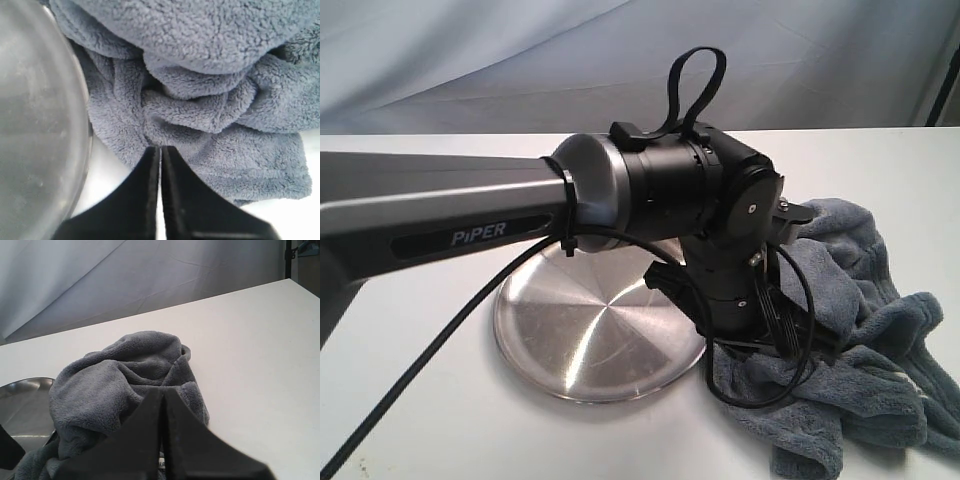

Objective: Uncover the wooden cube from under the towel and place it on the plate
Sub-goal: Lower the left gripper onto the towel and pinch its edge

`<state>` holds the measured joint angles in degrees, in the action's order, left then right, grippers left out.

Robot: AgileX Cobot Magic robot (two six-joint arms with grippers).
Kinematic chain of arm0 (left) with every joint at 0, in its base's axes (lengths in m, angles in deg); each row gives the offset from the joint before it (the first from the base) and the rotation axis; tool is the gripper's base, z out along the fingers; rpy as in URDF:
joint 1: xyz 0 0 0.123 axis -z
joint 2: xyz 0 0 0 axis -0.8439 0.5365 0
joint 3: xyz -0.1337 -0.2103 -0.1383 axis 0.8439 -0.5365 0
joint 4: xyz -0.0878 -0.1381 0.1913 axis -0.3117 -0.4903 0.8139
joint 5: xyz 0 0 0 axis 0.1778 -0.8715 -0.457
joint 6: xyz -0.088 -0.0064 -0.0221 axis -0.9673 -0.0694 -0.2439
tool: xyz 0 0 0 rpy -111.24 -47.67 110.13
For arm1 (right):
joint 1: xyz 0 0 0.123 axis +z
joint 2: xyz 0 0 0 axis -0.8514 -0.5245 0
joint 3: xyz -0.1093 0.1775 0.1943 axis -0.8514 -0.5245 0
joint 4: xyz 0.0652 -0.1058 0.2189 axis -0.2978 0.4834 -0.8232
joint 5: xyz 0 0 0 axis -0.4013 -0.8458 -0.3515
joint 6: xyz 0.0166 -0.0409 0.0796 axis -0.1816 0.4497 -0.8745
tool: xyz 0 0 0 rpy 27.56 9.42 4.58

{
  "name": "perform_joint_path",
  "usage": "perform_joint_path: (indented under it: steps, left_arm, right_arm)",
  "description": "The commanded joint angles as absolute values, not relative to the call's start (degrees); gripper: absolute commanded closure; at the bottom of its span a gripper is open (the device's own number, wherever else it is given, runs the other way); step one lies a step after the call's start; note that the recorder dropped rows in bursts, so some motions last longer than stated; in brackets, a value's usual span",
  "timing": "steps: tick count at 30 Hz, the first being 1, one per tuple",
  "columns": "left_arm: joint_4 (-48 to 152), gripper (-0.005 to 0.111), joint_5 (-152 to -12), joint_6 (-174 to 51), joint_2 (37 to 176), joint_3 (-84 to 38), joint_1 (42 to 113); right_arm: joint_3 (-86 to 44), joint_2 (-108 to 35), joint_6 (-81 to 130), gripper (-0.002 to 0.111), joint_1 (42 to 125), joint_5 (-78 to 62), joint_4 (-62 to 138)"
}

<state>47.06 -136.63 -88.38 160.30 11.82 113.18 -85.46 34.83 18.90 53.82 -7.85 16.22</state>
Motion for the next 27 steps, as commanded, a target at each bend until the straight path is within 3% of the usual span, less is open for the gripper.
perform_joint_path:
  steps: [1,17,27]
  left_arm:
    - [46.49,0.096,-134.62,-89.04,162.24,11.65,113.21]
    - [54.27,0.047,-129.58,-89.04,163.57,11.65,113.21]
    - [47.50,0.043,-129.99,-87.47,166.92,11.65,113.48]
  right_arm:
    - [-85.61,35.20,18.67,0.105,53.82,-8.53,15.93]
    - [-85.61,35.20,18.67,0.105,53.82,-8.53,15.93]
    - [-85.61,35.20,18.67,0.105,53.82,-8.53,15.93]
